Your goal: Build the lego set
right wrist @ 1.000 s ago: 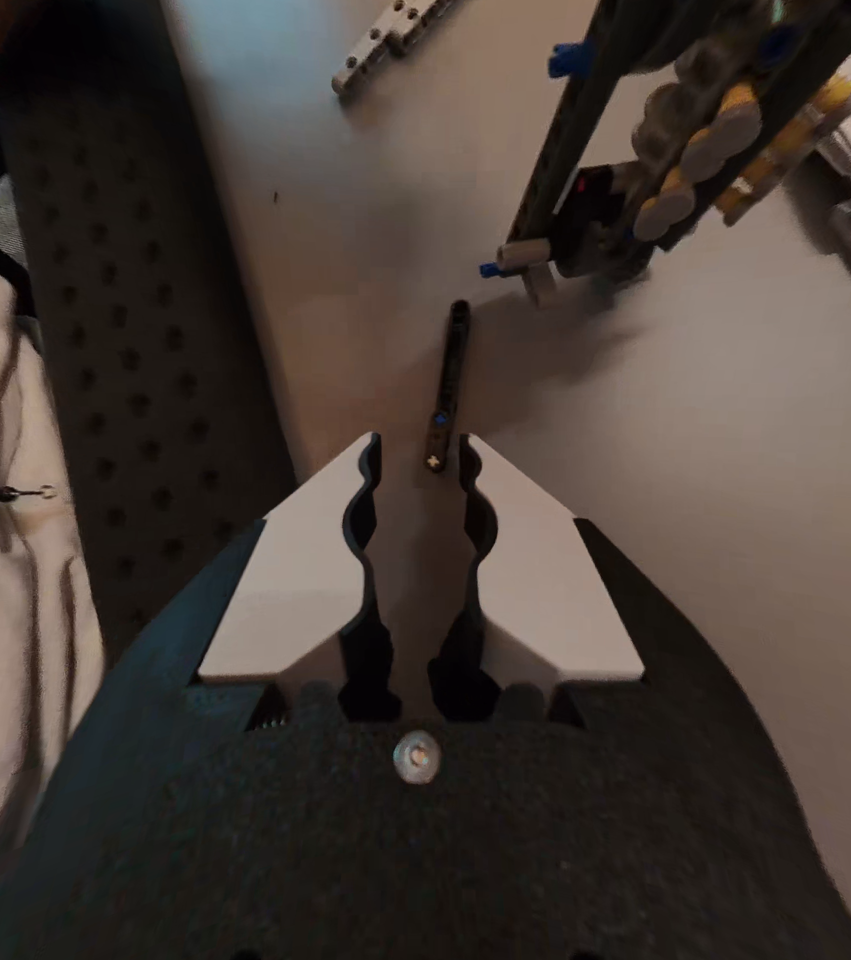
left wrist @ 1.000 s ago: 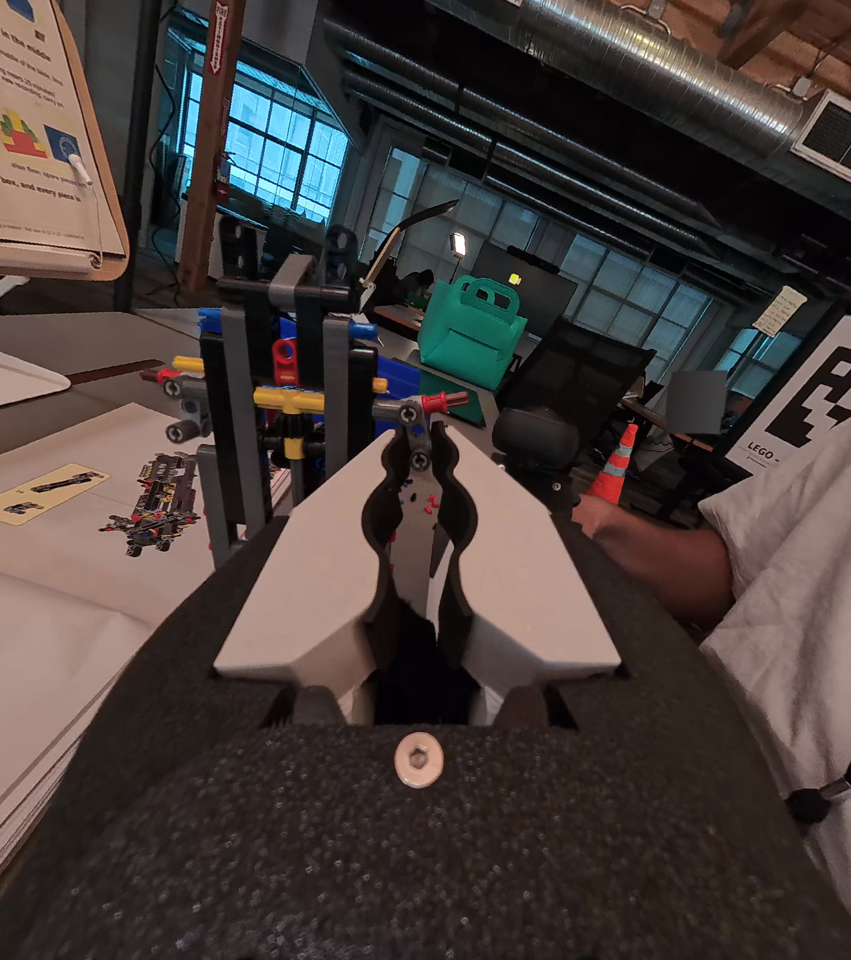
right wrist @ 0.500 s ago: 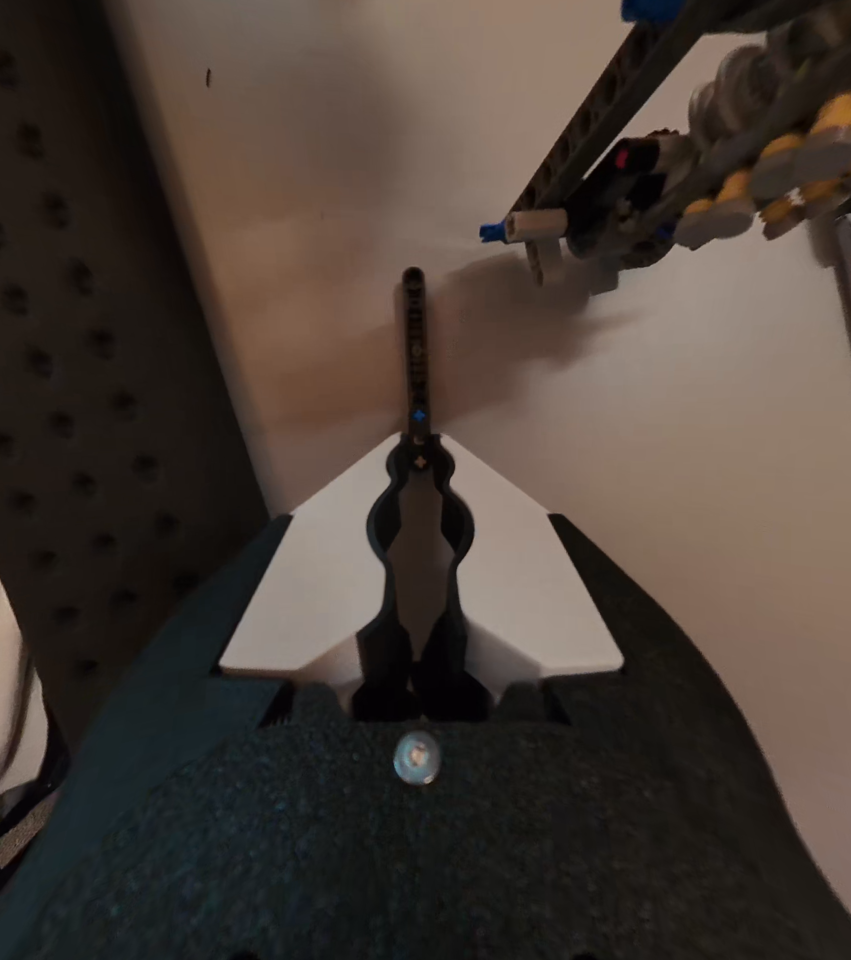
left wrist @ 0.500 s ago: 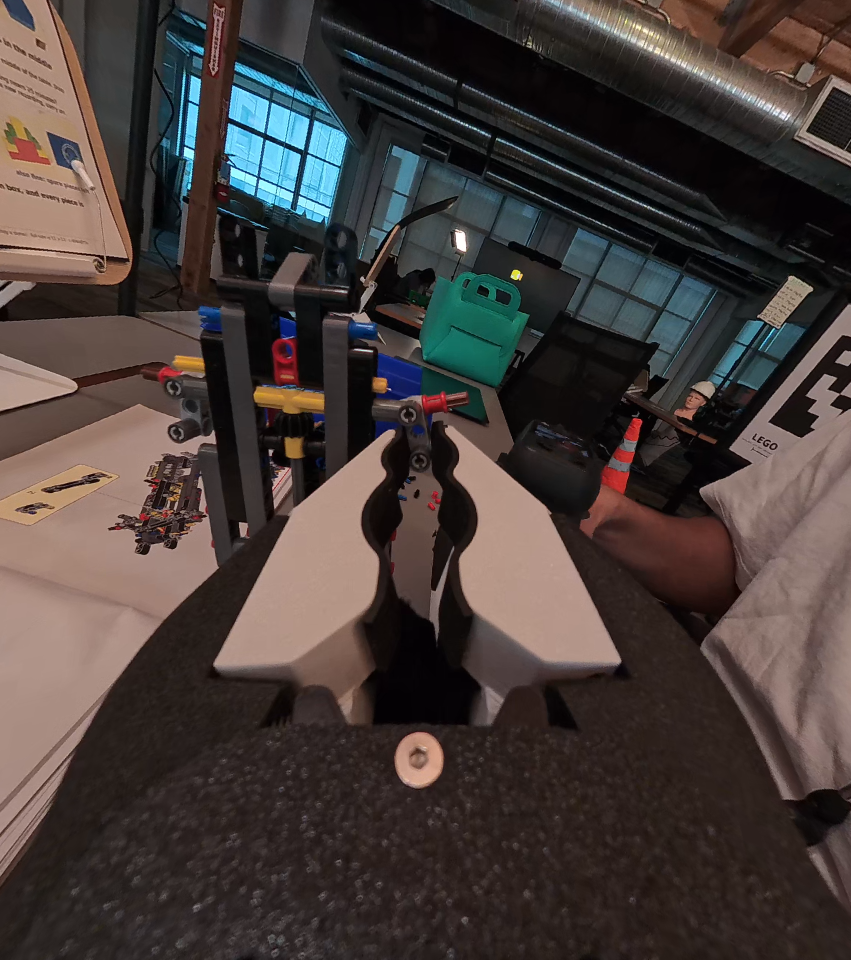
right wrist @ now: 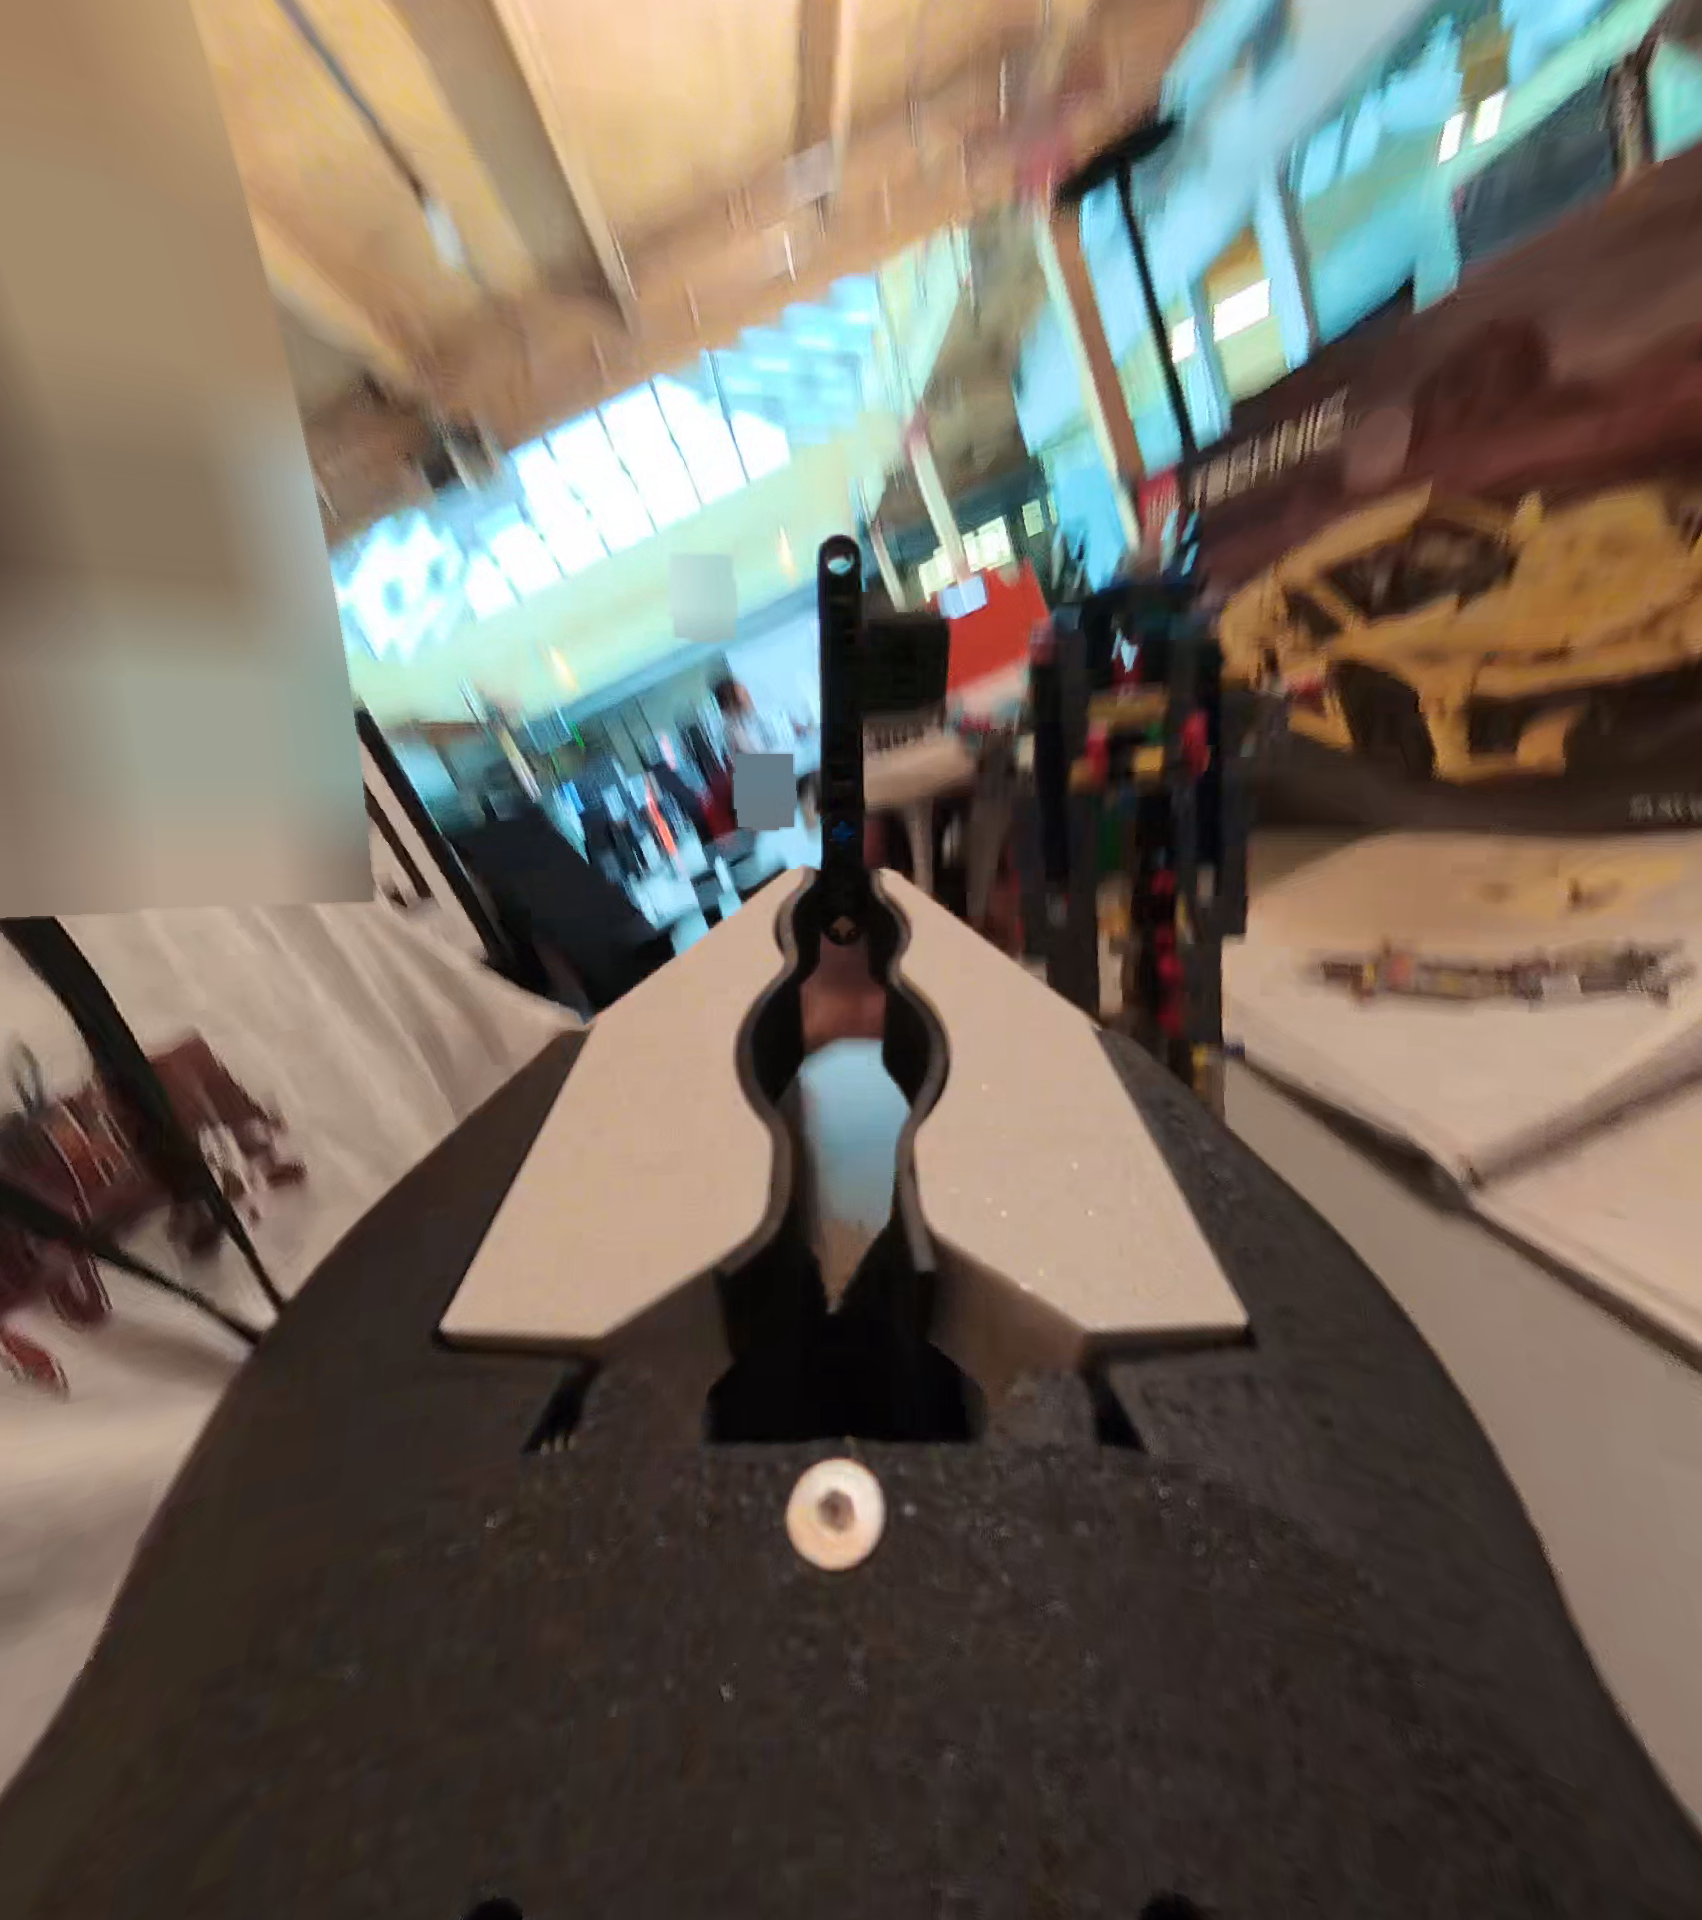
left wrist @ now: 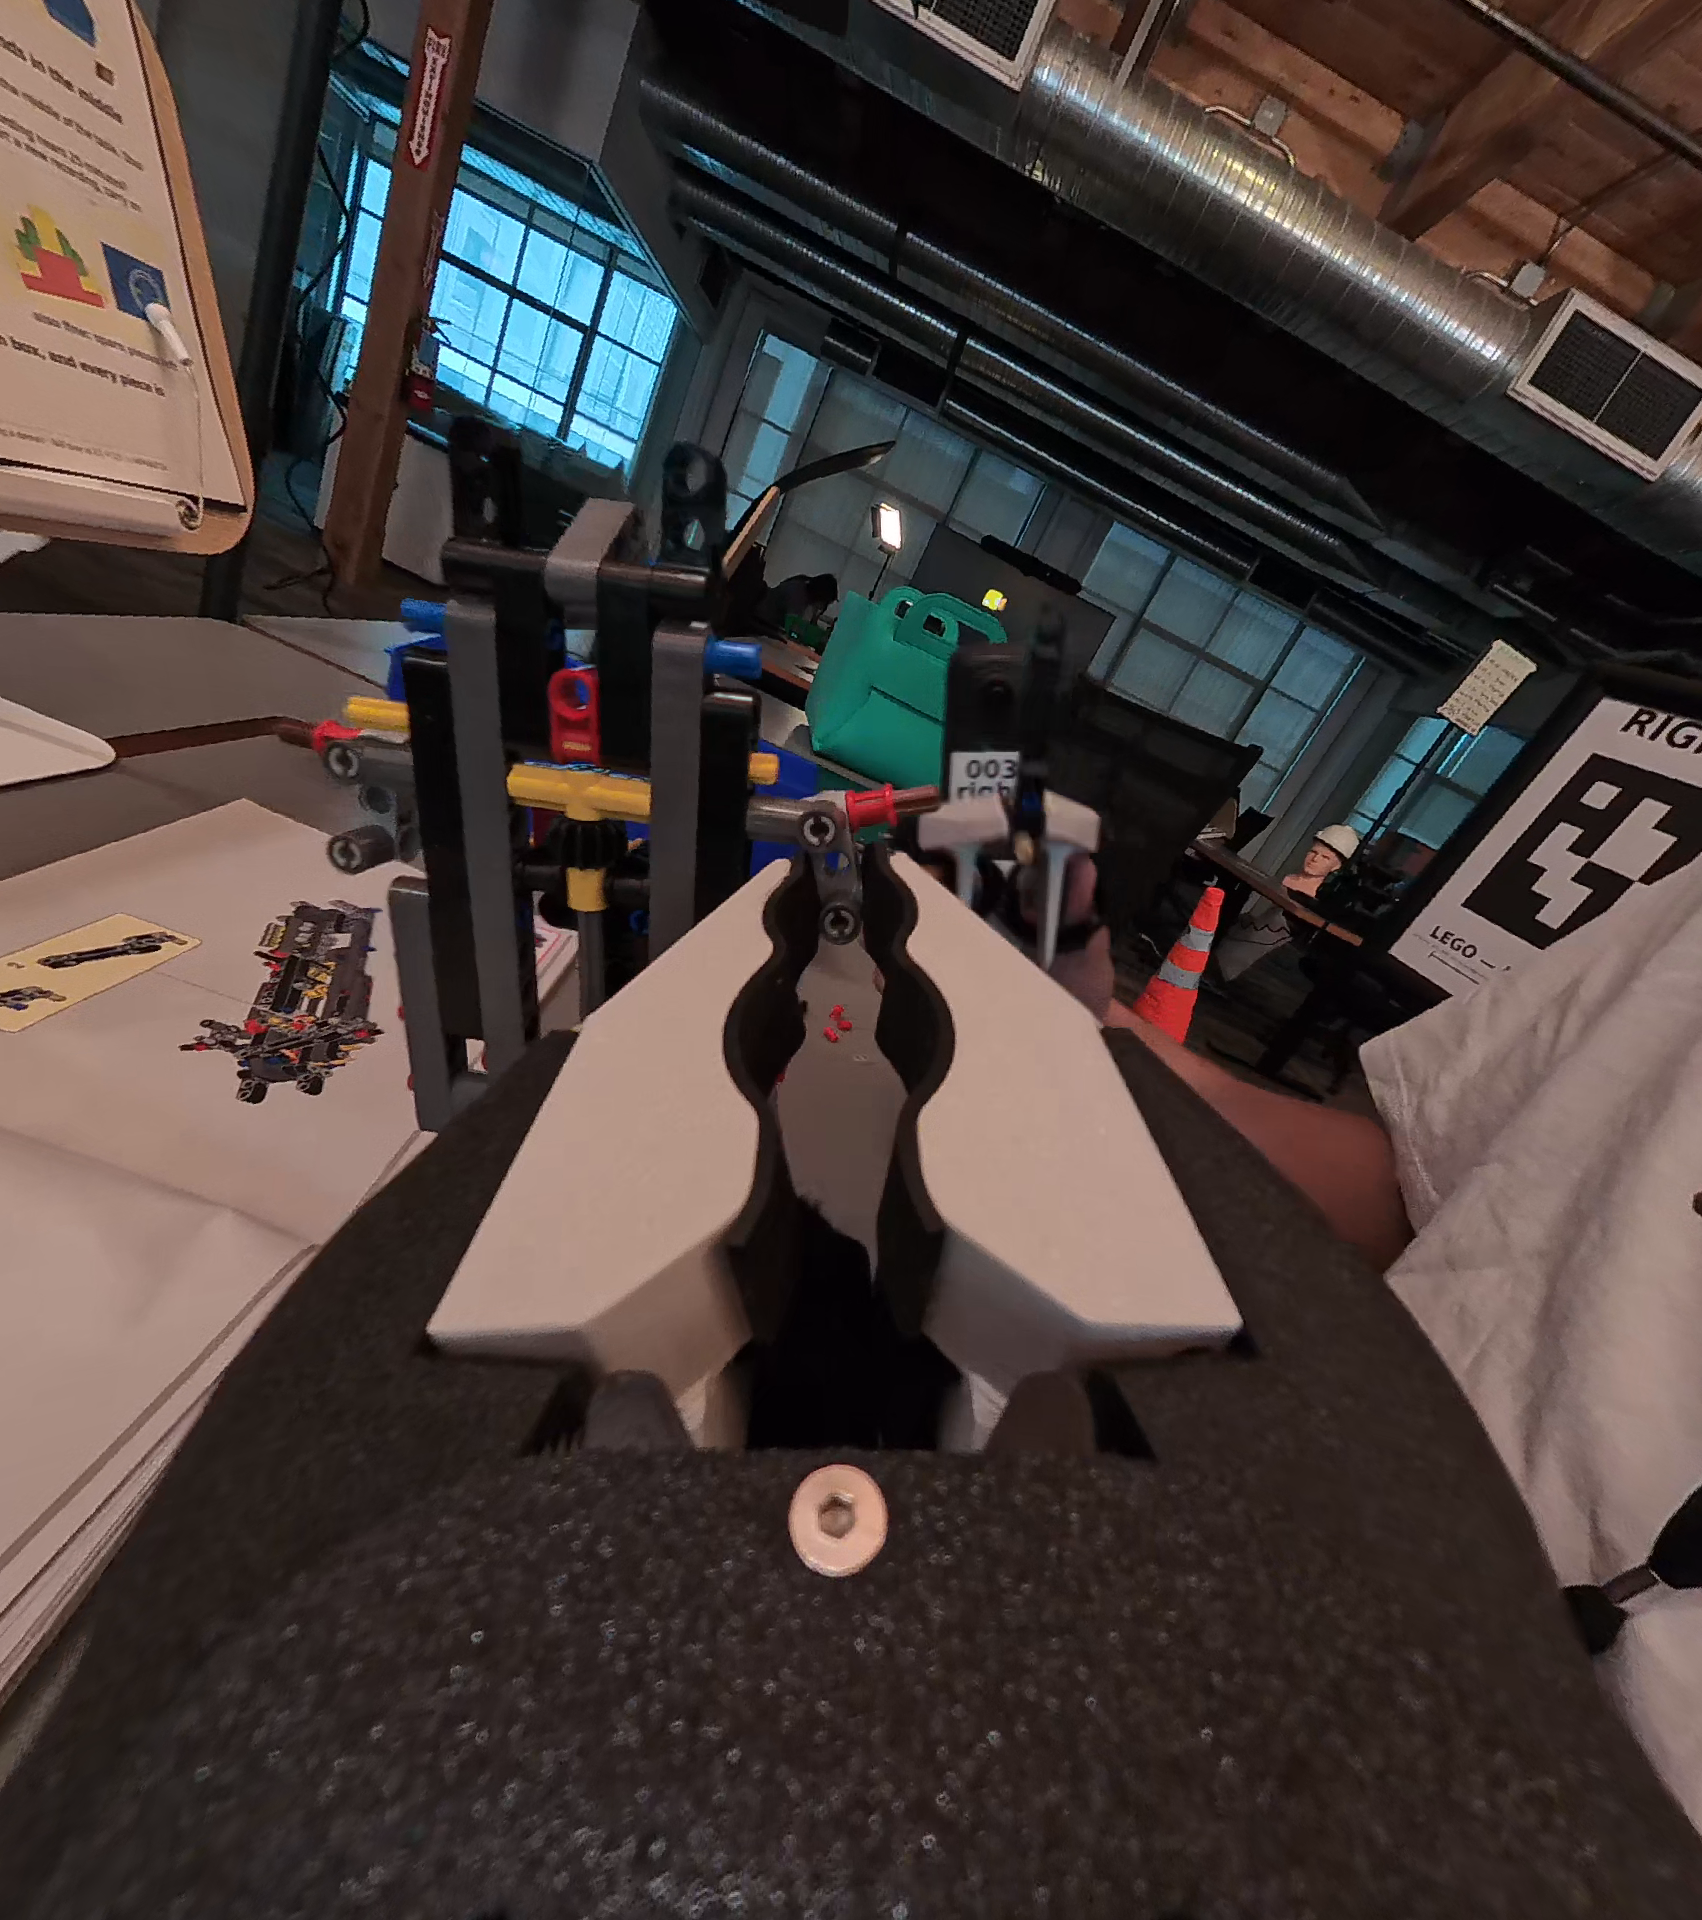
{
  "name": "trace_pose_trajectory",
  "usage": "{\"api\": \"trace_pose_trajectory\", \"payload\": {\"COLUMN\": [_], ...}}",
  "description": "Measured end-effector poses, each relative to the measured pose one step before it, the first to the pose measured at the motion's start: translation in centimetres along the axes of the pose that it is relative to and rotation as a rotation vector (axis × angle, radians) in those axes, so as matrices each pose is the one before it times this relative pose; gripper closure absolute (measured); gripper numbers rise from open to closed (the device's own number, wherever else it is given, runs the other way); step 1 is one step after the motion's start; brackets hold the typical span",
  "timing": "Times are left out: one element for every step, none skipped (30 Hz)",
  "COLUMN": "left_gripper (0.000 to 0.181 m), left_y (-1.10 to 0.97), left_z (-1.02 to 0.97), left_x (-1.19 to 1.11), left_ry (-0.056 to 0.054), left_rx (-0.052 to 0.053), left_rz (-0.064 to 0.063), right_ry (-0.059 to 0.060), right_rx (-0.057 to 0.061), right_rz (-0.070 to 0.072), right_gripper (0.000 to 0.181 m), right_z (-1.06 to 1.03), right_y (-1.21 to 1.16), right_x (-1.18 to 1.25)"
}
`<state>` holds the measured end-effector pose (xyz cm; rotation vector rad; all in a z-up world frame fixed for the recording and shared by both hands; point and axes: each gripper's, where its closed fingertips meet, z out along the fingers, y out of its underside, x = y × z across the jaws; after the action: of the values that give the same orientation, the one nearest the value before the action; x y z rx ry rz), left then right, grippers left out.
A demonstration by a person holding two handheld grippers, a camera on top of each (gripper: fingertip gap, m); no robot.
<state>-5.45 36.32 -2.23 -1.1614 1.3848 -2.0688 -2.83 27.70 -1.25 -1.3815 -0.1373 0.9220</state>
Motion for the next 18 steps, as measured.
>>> {"api": "trace_pose_trajectory", "payload": {"left_gripper": [0.175, 0.175, 0.175, 0.175, 0.175, 0.175, 0.175, 0.175, 0.175, 0.175, 0.175, 0.174, 0.175, 0.175, 0.175, 0.174, 0.174, 0.174], "left_y": [0.047, 0.028, 0.019, 0.008, -0.004, -0.024, -0.035, -0.020, -0.008, -0.014, -0.001, 0.022, 0.041, 0.058, 0.041, 0.038, 0.029, 0.023], "left_z": [0.038, 0.034, 0.026, 0.018, 0.004, 0.003, -0.023, -0.033, -0.031, -0.035, -0.016, 0.004, 0.026, 0.043, 0.030, 0.024, 0.025, 0.009], "left_x": [0.098, 0.085, 0.026, -0.003, -0.024, -0.041, -0.033, -0.005, -0.003, -0.009, -0.005, 0.012, 0.044, 0.046, 0.037, 0.047, 0.057, 0.033], "left_ry": [0.0089, 0.0071, 0.0029, 0.0003, -0.0005, -0.0006, 0.0006, 0.0022, 0.0025, 0.0004, -0.0019, -0.0021, -0.0012, -0.0015, -0.0016, -0.0002, 0.0019, 0.0020], "left_rx": [0.0019, 0.0021, 0.0015, -0.0005, -0.0011, 0.0006, 0.0021, 0.0023, 0.0018, 0.0011, 0.0000, -0.0023, -0.0044, -0.0044, -0.0032, -0.0017, -0.0009, -0.0002], "left_rz": [-0.0056, -0.0056, -0.0035, 0.0003, 0.0027, 0.0001, -0.0035, -0.0047, -0.0034, -0.0012, 0.0011, 0.0030, 0.0051, 0.0048, 0.0041, 0.0018, -0.0013, -0.0018], "right_ry": [-0.0270, -0.0187, -0.0042, -0.0143, -0.0162, -0.0127, -0.0191, -0.0222, -0.0139, -0.0171, -0.0243, -0.0150, -0.0049, 0.0009, 0.0095, 0.0136, 0.0084, 0.0028], "right_rx": [0.0920, 0.0881, 0.0793, 0.0659, 0.0452, 0.0094, -0.0152, -0.0169, 0.0014, 0.0174, 0.0216, 0.0211, 0.0192, 0.0149, 0.0091, 0.0034, -0.0039, -0.0081], "right_rz": [0.0302, 0.0138, -0.0019, -0.0120, -0.0021, 0.0087, 0.0076, 0.0012, -0.0053, -0.0062, 0.0034, 0.0122, 0.0103, 0.0065, 0.0040, 0.0038, 0.0047, 0.0039], "right_gripper": [0.175, 0.175, 0.175, 0.175, 0.175, 0.175, 0.175, 0.175, 0.175, 0.175, 0.175, 0.175, 0.175, 0.175, 0.175, 0.175, 0.175, 0.175], "right_z": [-0.207, -0.056, 0.061, 0.228, 0.410, 0.567, 0.667, 0.655, 0.498, 0.285, 0.080, -0.099, -0.252, -0.347, -0.415, -0.396, -0.351, -0.257], "right_y": [-1.359, -1.245, -1.032, -0.792, -0.481, -0.019, 0.327, 0.335, 0.013, -0.252, -0.342, -0.325, -0.233, -0.091, 0.016, 0.077, 0.091, 0.059], "right_x": [0.358, 0.454, 0.556, 0.297, 0.216, 0.235, 0.092, -0.025, 0.014, -0.087, -0.179, -0.022, 0.105, 0.150, 0.237, 0.270, 0.167, 0.044]}}
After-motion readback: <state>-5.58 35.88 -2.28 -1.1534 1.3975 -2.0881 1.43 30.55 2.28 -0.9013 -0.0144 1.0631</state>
